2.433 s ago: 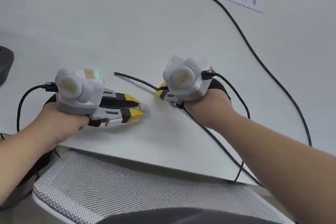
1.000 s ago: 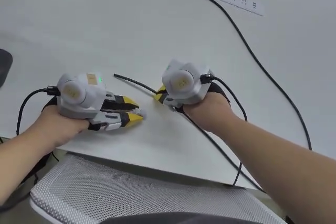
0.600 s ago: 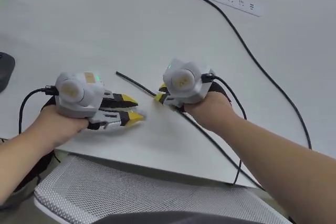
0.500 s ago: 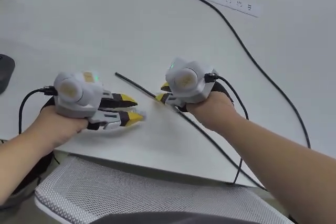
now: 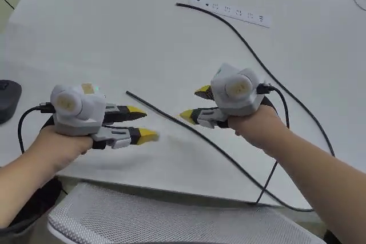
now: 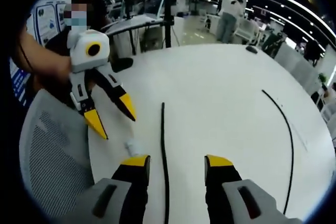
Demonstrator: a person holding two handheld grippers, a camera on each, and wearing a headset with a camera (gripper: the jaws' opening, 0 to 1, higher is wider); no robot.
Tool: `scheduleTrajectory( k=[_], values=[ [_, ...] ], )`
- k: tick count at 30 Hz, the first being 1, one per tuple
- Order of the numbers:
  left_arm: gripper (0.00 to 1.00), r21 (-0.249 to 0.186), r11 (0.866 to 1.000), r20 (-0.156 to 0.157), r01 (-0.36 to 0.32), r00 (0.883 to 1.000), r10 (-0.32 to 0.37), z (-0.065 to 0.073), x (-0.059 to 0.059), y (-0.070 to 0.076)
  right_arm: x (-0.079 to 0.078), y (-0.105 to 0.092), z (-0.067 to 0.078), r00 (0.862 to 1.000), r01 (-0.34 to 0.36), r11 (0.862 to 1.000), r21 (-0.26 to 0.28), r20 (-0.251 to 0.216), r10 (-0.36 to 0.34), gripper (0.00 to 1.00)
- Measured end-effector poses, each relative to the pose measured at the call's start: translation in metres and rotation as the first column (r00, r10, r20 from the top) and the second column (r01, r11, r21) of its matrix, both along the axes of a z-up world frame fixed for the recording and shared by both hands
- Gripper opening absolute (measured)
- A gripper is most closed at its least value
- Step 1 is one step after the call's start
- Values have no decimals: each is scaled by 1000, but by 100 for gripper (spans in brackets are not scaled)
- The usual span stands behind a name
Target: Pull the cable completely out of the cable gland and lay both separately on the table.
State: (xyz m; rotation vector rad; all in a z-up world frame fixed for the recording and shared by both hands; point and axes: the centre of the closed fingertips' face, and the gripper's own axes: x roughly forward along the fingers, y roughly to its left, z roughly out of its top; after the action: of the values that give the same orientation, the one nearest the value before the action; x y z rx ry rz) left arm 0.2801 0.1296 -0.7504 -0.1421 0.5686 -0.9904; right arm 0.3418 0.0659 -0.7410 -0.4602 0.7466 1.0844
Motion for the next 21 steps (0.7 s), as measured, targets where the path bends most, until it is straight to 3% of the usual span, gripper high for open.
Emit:
scheduleTrajectory(
  k=[8,13,21],
  values=[
    [44,-24,1000,10,-2,1000,2,26,-10,-1,-8,-31,32,997,78,994,80,14,-79,49],
    [47,-42,999,11,-22,1000,23,41,-14,0,-19,-50,51,991,132,980,146,12,-135,53],
    [56,-43,998,36,-54,998,55,59,-19,8,-38,-74,68,982,182,957,225,0,-187,66]
  ],
)
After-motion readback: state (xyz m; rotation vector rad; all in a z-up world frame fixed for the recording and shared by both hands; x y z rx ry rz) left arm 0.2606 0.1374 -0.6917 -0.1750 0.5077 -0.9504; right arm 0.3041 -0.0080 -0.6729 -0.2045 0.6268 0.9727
